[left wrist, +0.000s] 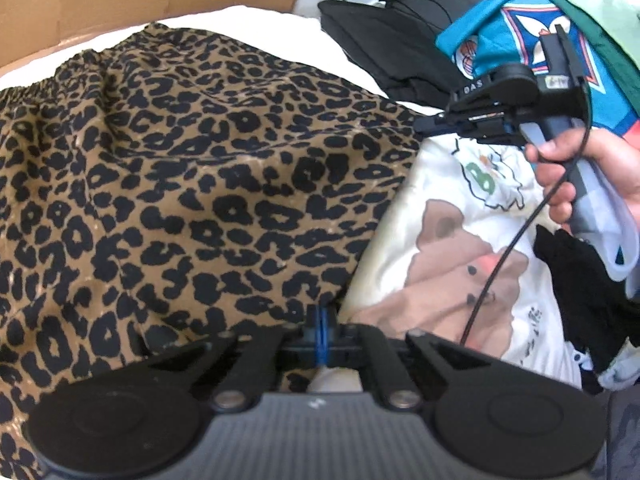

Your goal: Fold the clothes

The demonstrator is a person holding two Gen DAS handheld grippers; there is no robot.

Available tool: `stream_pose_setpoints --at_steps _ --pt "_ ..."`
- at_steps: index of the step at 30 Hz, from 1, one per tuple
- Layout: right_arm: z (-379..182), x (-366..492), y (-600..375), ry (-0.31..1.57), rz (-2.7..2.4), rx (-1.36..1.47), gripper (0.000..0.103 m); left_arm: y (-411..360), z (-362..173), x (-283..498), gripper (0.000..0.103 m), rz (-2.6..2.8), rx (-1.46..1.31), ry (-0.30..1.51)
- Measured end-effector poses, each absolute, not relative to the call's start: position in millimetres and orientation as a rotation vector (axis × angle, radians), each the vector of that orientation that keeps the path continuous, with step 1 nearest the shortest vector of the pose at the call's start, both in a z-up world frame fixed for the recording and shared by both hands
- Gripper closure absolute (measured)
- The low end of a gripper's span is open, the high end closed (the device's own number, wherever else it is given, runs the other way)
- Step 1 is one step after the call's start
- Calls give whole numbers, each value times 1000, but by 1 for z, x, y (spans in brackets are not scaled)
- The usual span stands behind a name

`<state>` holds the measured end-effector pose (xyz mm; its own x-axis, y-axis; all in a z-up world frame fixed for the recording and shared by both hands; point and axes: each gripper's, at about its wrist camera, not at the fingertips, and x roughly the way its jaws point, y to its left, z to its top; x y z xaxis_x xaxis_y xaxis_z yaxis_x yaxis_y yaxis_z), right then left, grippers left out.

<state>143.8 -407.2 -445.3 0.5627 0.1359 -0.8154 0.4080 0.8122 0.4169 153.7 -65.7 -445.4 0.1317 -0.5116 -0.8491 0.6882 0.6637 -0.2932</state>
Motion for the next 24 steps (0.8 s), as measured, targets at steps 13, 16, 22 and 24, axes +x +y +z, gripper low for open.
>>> stream_pose_setpoints --at_steps 13,16,22,24 --pt "-418 139 -398 892 -257 507 98 -20 -413 175 91 -840 27 1145" --pt "-413 145 -389 877 -205 483 98 -6 -404 192 91 -779 5 1118" --pt "-427 160 -370 906 -102 482 98 24 -411 225 91 -607 27 1086" --pt "-435 162 -366 935 -113 474 98 34 -417 236 89 -558 75 1068"
